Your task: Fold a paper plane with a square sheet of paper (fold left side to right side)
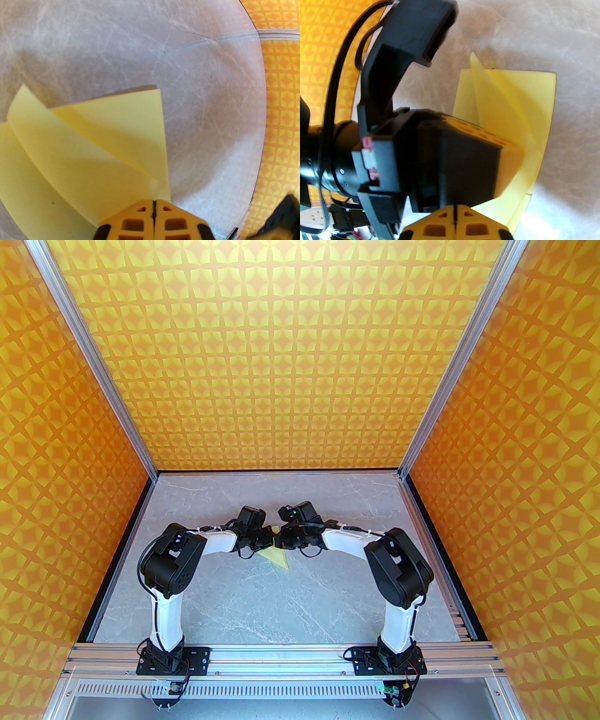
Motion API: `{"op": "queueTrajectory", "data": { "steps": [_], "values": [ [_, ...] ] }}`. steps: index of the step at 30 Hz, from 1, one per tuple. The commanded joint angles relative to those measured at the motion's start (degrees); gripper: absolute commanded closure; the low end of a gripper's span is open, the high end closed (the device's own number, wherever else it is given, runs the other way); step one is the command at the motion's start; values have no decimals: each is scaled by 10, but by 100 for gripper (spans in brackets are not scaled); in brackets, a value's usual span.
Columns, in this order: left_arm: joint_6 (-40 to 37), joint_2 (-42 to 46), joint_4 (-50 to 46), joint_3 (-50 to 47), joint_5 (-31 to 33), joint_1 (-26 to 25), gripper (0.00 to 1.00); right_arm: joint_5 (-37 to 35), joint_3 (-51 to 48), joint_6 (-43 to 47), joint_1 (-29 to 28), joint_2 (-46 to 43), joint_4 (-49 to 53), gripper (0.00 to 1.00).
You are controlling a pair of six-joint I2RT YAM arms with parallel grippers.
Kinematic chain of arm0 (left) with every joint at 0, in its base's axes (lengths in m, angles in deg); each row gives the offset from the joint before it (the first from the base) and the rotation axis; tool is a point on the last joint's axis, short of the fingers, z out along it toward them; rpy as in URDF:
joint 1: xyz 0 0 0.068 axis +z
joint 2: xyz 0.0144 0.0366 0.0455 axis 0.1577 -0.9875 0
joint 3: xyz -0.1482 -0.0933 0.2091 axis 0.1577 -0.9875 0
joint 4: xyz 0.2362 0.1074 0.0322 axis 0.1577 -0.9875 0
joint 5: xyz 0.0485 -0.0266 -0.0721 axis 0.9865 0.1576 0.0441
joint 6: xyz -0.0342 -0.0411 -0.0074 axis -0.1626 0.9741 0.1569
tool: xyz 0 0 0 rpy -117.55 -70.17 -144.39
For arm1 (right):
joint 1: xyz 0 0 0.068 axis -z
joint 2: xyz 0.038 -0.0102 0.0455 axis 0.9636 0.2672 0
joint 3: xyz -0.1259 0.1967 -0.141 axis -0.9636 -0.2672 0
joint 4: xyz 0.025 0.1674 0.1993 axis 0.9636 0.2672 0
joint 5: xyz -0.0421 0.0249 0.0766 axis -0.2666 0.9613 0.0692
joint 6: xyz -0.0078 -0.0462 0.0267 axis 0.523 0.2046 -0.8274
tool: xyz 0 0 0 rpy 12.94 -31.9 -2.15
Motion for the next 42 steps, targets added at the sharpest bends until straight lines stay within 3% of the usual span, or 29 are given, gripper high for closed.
{"op": "queueTrajectory", "data": {
  "steps": [1, 20, 42],
  "values": [
    [5, -17, 13, 3, -6, 0, 99, 18, -5, -8, -16, 28, 20, 100],
    [5, -21, 15, 5, -8, -2, 99, 7, -67, -8, -16, -21, 7, 100],
    [-2, -25, 16, -4, -8, -5, 99, 19, -109, -14, 13, -3, -18, 100]
  ]
}}
